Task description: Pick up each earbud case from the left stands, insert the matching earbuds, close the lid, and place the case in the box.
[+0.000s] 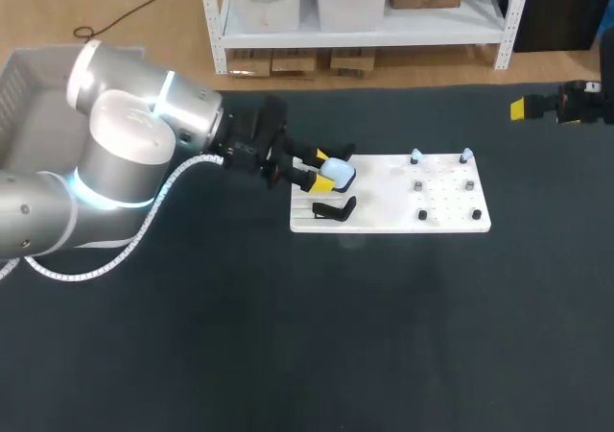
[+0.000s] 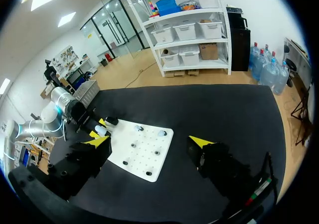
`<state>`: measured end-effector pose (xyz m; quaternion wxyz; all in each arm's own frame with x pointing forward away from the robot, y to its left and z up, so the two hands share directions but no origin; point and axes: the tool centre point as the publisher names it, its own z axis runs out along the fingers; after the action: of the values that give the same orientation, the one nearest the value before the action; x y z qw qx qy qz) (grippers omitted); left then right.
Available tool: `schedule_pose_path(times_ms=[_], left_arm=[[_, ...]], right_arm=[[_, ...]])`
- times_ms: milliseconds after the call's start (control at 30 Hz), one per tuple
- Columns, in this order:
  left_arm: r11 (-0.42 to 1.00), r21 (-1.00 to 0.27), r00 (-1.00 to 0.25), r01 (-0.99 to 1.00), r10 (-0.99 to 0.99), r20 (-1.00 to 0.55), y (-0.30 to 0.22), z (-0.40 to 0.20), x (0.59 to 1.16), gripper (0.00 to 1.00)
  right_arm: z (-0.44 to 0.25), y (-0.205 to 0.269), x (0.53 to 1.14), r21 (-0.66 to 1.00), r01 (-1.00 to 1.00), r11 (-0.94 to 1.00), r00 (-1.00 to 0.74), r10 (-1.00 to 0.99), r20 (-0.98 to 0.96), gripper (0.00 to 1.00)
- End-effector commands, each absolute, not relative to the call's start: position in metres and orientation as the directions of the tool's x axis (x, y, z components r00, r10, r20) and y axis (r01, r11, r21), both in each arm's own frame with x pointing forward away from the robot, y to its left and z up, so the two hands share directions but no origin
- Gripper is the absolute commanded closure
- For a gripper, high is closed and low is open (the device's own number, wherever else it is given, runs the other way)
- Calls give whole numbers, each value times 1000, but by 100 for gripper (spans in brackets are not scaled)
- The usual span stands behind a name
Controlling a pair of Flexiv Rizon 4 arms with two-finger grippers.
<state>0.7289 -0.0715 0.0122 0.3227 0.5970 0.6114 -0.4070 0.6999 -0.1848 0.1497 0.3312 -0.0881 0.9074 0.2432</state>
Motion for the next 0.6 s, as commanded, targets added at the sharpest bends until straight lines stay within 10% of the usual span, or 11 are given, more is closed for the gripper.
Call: schedule_pose_path(times_ms=[33, 367, 600], left_arm=[[-47, -113, -78, 992, 467, -881, -73, 11, 731, 58], [-57, -102, -64, 993, 462, -885, -73, 15, 728, 100], [-61, -87, -52, 994, 438, -898, -66, 27, 721, 100]], right_arm=[[150, -185, 700, 382, -321, 867, -765, 1, -643, 0], [150, -185, 700, 382, -321, 867, -765, 1, -643, 0], [150, -185, 700, 382, -321, 867, -765, 1, -643, 0]])
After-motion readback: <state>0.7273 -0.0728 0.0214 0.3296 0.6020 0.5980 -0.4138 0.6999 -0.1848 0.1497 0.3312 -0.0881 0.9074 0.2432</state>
